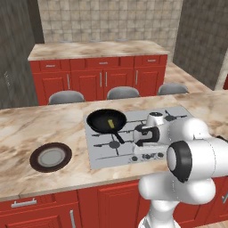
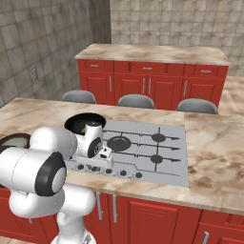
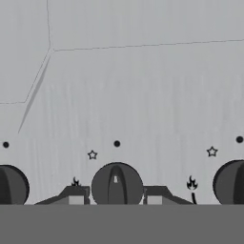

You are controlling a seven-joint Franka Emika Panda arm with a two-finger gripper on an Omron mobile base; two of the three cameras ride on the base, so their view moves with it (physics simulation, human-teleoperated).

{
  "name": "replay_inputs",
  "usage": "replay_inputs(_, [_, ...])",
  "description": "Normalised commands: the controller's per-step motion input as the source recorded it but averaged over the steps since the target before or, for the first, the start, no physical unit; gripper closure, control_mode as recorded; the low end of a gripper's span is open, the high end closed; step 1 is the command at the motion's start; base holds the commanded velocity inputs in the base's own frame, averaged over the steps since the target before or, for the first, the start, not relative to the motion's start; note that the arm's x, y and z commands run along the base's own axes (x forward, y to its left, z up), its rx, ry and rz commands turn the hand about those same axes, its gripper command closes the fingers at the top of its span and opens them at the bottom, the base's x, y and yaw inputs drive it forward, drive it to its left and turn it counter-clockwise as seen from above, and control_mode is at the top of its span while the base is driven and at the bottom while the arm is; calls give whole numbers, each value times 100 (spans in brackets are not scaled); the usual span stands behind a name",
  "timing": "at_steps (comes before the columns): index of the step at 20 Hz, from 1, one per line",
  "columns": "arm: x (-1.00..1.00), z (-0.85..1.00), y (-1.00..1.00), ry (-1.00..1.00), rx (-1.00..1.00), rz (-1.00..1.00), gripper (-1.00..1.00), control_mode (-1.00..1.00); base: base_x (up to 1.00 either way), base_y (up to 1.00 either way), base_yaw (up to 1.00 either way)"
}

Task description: Pick up the butter stick and place it in the pan. Then turn on the burner for the pan.

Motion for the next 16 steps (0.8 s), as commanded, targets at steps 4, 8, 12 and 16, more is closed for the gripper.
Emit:
replay_inputs(4, [0, 0, 0, 0, 0, 4, 100, -100, 0, 0, 0])
replay_inputs(8, [0, 0, 0, 0, 0, 17, 100, -100, 0, 0, 0])
replay_inputs(12, [0, 0, 0, 0, 0, 20, 100, -100, 0, 0, 0])
replay_inputs(16, [0, -4, 0, 0, 0, 22, 100, -100, 0, 0, 0])
